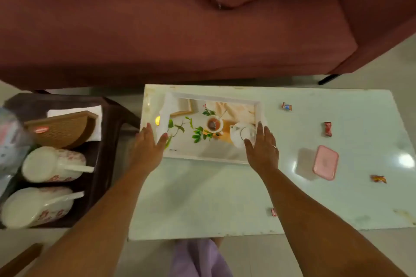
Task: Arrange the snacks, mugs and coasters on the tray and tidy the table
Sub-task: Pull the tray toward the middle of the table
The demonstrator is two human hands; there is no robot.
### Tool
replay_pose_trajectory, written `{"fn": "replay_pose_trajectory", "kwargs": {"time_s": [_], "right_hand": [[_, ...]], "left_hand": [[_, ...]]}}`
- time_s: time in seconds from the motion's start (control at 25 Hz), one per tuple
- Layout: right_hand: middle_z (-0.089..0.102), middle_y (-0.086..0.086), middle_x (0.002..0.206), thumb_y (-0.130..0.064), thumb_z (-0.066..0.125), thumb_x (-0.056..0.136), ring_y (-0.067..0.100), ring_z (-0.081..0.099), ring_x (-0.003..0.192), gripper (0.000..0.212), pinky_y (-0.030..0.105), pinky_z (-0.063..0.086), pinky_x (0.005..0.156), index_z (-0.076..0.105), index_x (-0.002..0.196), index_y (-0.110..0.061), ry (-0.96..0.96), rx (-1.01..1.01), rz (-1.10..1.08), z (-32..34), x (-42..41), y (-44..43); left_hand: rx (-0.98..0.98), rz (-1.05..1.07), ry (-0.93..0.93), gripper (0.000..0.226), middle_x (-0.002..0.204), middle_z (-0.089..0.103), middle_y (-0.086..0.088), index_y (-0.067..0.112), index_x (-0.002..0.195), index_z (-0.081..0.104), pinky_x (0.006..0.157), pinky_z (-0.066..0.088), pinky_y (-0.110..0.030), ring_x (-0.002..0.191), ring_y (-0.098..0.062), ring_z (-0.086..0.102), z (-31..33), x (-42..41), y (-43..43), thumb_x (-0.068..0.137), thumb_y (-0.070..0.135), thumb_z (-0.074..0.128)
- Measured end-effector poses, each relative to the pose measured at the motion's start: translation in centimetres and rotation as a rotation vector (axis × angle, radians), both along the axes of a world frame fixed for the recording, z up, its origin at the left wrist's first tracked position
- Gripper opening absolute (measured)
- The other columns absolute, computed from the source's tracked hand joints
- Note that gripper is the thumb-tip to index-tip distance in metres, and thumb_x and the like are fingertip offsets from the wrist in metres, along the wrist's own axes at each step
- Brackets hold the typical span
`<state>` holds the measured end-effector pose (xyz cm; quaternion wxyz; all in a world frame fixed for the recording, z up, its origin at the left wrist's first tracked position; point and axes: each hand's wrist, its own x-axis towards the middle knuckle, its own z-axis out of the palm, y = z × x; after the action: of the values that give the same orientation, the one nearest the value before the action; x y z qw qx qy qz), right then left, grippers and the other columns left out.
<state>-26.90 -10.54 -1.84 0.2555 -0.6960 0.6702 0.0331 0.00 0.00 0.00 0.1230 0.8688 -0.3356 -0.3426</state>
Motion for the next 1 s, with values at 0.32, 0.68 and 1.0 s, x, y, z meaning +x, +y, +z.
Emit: {"fn": "replay_pose_trajectory", "kwargs": {"time_s": [0.32, 0.68, 1.0], "right_hand": [[0.023, 0.014, 0.154, -0.024, 0.06, 0.087, 0.039, 0.028, 0.138, 0.083, 0.053, 0.031, 0.11, 0.008, 0.151, -0.013, -0.14, 0.174, -0.432, -8.9, -2.8, -6.3], [0.052, 0.019, 0.128, -0.001, 0.063, 0.079, 0.036, 0.05, 0.119, 0.063, 0.045, 0.047, 0.098, 0.038, 0.138, -0.005, -0.185, 0.067, -0.491, -10.6, -3.5, -6.6], [0.055, 0.016, 0.122, 0.003, 0.063, 0.077, 0.035, 0.055, 0.113, 0.058, 0.045, 0.049, 0.096, 0.043, 0.131, -0.008, -0.167, 0.075, -0.551, -9.2, -7.2, 1.1]], "left_hand": [[0.023, 0.304, 0.369, 0.058, 0.153, 0.029, -0.011, 0.019, 0.149, 0.016, 0.111, 0.026, -0.051, 0.138, -0.035, 0.032, -9.1, 3.4, -5.3, 0.099, 0.043, 0.034], [-0.159, 0.743, 0.615, 0.042, 0.111, 0.055, -0.005, 0.021, 0.126, 0.048, 0.097, 0.044, -0.045, 0.104, -0.025, 0.053, -9.6, 3.0, -6.5, 0.095, 0.048, 0.04], [-0.127, 0.869, 0.631, 0.052, 0.144, 0.041, -0.006, 0.028, 0.139, 0.037, 0.112, 0.03, -0.05, 0.132, -0.029, 0.039, -8.7, -1.6, 1.5, 0.093, 0.053, 0.04]]}}
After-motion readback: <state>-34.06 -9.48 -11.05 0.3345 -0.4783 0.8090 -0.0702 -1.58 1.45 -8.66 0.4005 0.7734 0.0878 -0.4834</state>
